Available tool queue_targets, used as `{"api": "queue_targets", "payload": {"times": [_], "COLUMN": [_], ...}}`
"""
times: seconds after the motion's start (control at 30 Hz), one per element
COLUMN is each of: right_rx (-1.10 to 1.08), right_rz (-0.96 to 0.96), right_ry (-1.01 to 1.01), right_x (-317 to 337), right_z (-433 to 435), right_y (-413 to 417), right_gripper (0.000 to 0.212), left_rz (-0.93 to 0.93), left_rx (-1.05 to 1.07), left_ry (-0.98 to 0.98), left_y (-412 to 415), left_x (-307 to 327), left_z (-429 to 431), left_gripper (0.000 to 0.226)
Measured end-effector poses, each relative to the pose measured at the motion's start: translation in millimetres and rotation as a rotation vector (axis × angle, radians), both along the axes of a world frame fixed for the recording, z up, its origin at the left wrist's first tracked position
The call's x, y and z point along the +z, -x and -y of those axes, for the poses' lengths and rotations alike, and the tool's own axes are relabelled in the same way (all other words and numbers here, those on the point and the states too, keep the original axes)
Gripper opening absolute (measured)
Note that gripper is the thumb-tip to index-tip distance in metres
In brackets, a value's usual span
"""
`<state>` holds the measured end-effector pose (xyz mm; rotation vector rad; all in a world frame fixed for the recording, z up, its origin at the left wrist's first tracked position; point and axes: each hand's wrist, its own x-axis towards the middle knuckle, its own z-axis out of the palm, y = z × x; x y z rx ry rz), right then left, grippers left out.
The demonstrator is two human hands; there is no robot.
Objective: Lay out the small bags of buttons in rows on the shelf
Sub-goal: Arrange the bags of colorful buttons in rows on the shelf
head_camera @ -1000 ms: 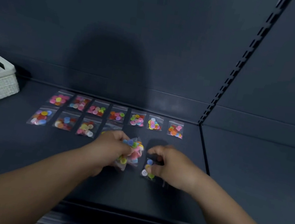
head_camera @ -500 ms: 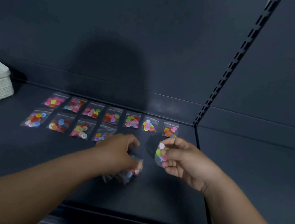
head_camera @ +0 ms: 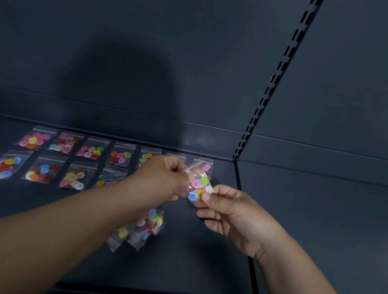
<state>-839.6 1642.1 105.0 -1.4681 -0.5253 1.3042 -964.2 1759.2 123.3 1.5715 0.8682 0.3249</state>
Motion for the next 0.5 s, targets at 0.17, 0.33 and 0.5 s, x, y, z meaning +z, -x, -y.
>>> {"api": "queue_targets", "payload": {"times": [0.17,0.33,0.5], "right_rx": [-0.033,-0.269,-0.430], "right_rz": [0.077,0.215,0.395], "right_ry": [-0.092,0.007,0.096], "right_x": [3.4,-6.9,-17.1], "right_z": [-1.4,-3.1,-16.4], "right_y": [-9.2,-26.7,-52.2], "right_gripper": [0.018,0.021,0.027], "left_rz": [-0.073,-0.185,-0.409], "left_rx": [-0.137,-0.137,-0.402], "left_ry": [-0.154,-0.463,-0.977], "left_y": [-15.7,-29.0,-34.0], "left_x": [4.0,-11.8,-22.8], "left_z": [-1.6,-7.6,-11.0], "left_gripper": [0.012,0.005,0.031]}}
